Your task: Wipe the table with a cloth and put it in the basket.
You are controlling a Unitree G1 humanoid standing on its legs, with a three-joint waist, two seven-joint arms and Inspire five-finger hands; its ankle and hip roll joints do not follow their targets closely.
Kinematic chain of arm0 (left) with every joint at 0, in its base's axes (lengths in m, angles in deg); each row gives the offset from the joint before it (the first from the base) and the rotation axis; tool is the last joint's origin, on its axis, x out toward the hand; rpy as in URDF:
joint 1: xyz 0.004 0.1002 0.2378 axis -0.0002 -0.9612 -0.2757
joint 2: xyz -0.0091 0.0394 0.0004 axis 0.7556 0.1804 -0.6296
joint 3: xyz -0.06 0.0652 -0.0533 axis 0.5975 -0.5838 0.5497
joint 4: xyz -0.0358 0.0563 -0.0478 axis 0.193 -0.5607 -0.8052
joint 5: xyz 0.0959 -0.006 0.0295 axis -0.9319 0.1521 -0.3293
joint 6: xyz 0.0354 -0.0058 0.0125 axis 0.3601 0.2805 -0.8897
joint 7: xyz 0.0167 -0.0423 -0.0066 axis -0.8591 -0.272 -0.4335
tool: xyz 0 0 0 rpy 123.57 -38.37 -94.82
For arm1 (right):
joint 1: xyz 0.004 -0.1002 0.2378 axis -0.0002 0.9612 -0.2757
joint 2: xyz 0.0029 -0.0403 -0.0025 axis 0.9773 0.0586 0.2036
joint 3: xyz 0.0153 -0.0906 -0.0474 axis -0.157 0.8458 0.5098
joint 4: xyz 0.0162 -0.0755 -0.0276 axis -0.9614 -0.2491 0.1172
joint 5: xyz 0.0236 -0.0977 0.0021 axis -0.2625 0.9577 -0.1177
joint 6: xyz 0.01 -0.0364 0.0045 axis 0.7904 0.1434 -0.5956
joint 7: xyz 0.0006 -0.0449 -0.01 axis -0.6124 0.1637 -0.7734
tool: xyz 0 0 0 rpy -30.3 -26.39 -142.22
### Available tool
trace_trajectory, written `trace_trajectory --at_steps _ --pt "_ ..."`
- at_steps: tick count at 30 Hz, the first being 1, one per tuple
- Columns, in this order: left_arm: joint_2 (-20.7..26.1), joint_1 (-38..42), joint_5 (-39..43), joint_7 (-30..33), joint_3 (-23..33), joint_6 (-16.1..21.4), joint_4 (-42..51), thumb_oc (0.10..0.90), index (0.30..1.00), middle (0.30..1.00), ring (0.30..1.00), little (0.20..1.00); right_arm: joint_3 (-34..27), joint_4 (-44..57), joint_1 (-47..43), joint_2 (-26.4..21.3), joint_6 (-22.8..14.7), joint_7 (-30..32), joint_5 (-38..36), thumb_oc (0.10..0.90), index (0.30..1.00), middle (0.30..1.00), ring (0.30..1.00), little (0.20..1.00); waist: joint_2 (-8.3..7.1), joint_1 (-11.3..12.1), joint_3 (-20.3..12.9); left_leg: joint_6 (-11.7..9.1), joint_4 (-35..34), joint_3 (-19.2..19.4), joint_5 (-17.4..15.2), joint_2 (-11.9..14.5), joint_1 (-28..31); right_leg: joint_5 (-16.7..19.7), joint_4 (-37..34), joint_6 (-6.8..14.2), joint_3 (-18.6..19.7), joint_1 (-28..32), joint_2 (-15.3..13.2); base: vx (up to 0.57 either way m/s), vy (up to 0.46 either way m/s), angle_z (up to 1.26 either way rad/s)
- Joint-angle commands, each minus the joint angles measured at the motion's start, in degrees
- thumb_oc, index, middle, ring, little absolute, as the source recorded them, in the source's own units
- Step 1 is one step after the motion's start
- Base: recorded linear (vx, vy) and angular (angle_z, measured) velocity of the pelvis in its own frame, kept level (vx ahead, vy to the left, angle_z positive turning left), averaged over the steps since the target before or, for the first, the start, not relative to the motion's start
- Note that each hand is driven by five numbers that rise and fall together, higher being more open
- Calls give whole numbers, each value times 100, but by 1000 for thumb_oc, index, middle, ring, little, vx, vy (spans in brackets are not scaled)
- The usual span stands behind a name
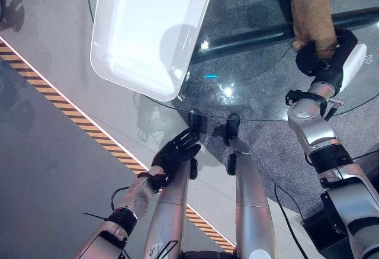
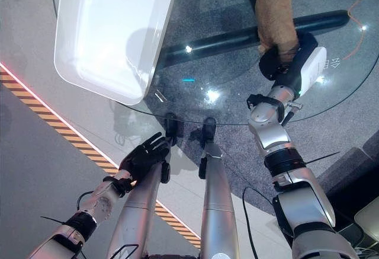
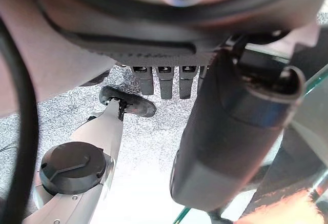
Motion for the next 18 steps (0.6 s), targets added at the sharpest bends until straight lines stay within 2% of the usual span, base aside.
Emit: trace_trajectory --at_steps 1,3,10,14,18 --pt "-479 -613 -182 -318 -239 -105 -185 800 900 900 900 900 136 785 279 -251 -53 -583 486 100 300 300 300 200 202 -85 -111 125 1083 -224 -848 -115 -194 763 -1027 317 -208 200 15 0 0 0" --pt "-481 -620 -216 -319 -217 -98 -169 800 900 900 900 900 320 871 409 -150 -34 -1025 625 100 300 300 300 200 188 -89 -111 122 1062 -202 -827 -106 -198 765 -1038 316 -227 199 10 0 0 0" --pt "-470 -660 -272 -340 -164 -87 -131 800 900 900 900 900 664 1348 817 83 -327 -1998 728 100 300 300 300 200 153 -131 -111 103 1038 -177 -795 -111 -207 765 -1040 324 -256 178 -6 0 0 0" --pt "-454 -669 -274 -312 -167 -82 -82 800 900 900 900 900 1020 1784 1078 180 -784 -2806 660 100 300 300 300 200 126 -162 -111 79 1015 -163 -756 -110 -214 766 -1046 332 -275 170 -11 0 0 0" --pt "-433 -638 -235 -303 -189 -103 -76 800 900 900 900 900 1247 2026 1136 167 -1041 -3250 647 100 300 300 300 200 123 -176 -111 68 1014 -155 -744 -102 -224 759 -1031 343 -281 152 -16 0 0 0"
